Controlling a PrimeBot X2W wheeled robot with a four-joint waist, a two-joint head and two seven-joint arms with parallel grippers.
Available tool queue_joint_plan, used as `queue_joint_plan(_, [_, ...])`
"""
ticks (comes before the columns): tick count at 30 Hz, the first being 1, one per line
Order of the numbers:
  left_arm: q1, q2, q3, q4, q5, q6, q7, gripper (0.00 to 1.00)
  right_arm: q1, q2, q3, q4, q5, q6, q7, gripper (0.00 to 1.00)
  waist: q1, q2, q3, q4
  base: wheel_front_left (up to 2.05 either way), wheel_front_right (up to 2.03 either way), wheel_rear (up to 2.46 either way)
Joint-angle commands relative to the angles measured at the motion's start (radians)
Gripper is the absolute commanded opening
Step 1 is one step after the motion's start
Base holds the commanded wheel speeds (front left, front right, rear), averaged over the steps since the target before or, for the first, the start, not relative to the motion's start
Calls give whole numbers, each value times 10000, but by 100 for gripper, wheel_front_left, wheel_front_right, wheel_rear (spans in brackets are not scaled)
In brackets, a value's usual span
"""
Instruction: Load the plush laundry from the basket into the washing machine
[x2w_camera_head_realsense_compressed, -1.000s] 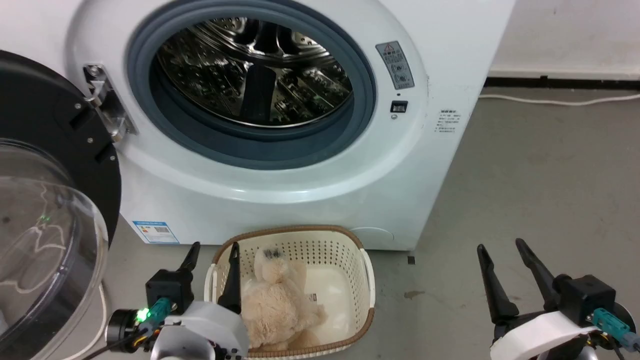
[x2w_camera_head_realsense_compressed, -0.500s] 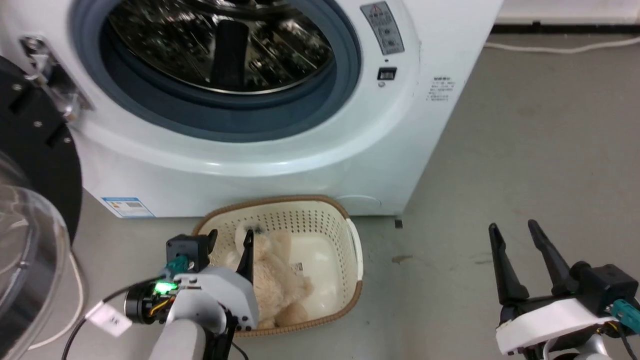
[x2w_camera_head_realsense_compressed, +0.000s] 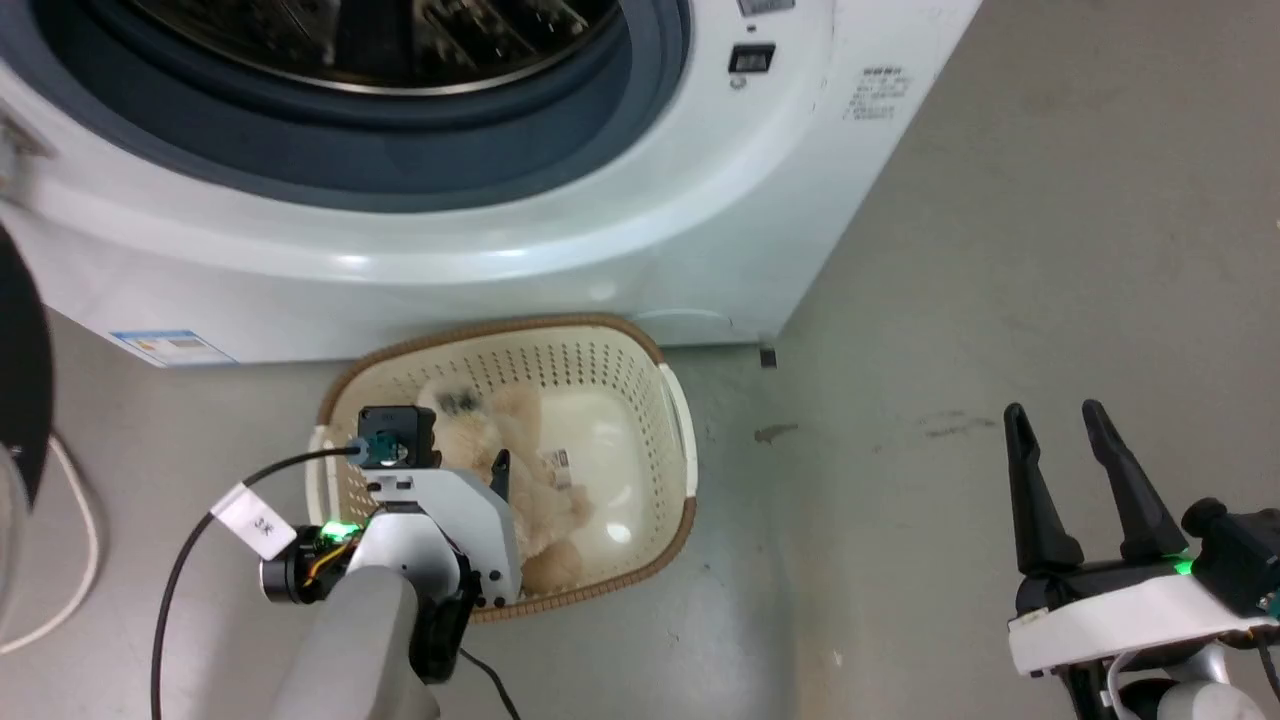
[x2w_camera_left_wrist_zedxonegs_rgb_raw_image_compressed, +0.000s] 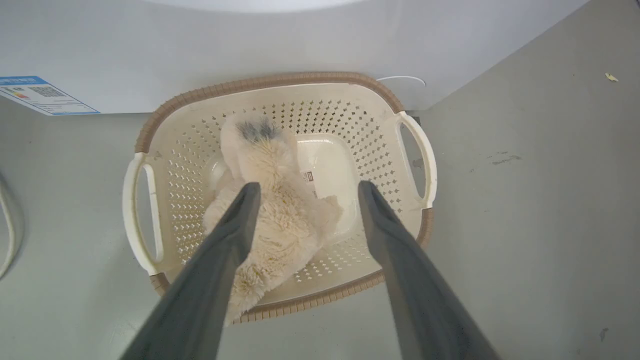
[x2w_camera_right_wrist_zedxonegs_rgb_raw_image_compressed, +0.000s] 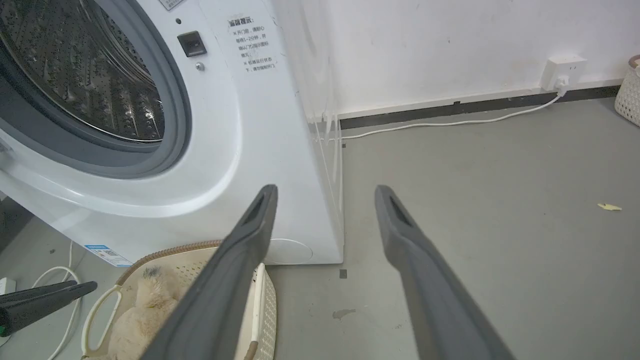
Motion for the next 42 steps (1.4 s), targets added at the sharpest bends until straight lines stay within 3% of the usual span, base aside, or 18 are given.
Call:
queue_joint_plan(1, [-337, 108, -86, 278, -108, 90, 139, 100, -222, -3, -17, -107, 171, 5, -102, 100, -2, -1, 336, -132, 0, 0, 0])
queue_joint_plan(21, [-2383, 915, -674, 1941, -669, 938, 1529, 100, -474, -4, -125, -592, 1286, 6, -520, 100, -2, -1, 2759, -586, 0, 0, 0])
queue_joint_plan(35, [-3678, 1229, -1087, 2419, -1067, 1590, 1743, 100, -704, -5, 61, -700, 1931, 7, -813, 100, -2, -1, 4044, -808, 0, 0, 0])
queue_joint_plan(37, [-3853, 1260, -1157, 2494, -1139, 1612, 1755, 0, -727, -5, 77, -703, 2019, 7, -855, 100, -2, -1, 4179, -843, 0, 0, 0])
queue_joint_plan(42, [-4151, 1230, -1415, 2781, -1358, 1466, 1857, 0, -791, -5, 90, -633, 2175, 7, -959, 100, -2, -1, 4328, -811, 0, 0, 0])
